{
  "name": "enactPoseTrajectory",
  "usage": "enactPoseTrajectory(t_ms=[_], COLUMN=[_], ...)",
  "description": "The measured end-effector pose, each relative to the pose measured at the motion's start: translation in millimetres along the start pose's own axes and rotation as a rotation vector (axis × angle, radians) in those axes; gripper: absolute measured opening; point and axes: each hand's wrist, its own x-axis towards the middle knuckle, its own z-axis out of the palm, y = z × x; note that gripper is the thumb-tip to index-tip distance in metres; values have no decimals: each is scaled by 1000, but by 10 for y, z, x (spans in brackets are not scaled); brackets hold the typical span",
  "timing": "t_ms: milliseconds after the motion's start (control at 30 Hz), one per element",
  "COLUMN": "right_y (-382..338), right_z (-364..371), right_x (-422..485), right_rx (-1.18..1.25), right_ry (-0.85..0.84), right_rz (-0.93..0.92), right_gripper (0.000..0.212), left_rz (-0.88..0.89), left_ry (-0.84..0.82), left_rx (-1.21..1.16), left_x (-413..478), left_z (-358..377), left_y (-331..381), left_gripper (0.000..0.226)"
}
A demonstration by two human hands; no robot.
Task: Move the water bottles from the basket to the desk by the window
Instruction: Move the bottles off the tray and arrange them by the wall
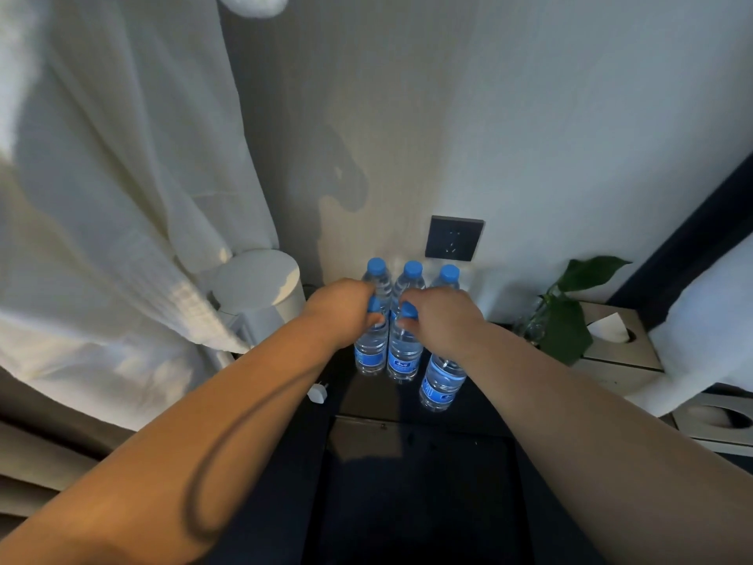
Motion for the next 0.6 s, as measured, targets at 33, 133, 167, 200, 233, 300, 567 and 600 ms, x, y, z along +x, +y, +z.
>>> enactPoseTrajectory(t_ms=[33, 133, 167, 200, 233, 300, 567, 600], right_y=[-8, -29, -31, -32, -30, -23, -30, -36], right_z=[-1, 5, 12, 19, 25, 29, 7, 3], right_x=[8, 25, 24, 19, 11, -6, 1, 10], right_rx=[6, 26, 28, 29, 28, 17, 82, 88], right_ry=[10, 32, 32, 33, 36, 48, 54, 47], right_rz=[6, 10, 8, 8, 9, 14, 98, 104], right_gripper=[23, 30, 31, 32, 32, 31, 34, 34], left_rz=[-8, -36, -45, -52, -56, -43, 3, -7], left_ry=[5, 11, 12, 14, 21, 41, 34, 42], left_rx=[4, 33, 40, 38, 24, -37, -103, -97], left_x=[2, 28, 36, 39, 36, 15, 30, 35], left_z=[-9, -20, -19, -16, -14, 4, -5, 2], left_y=[9, 43, 45, 41, 30, -12, -114, -106], left_gripper=[23, 27, 29, 31, 33, 38, 23, 23])
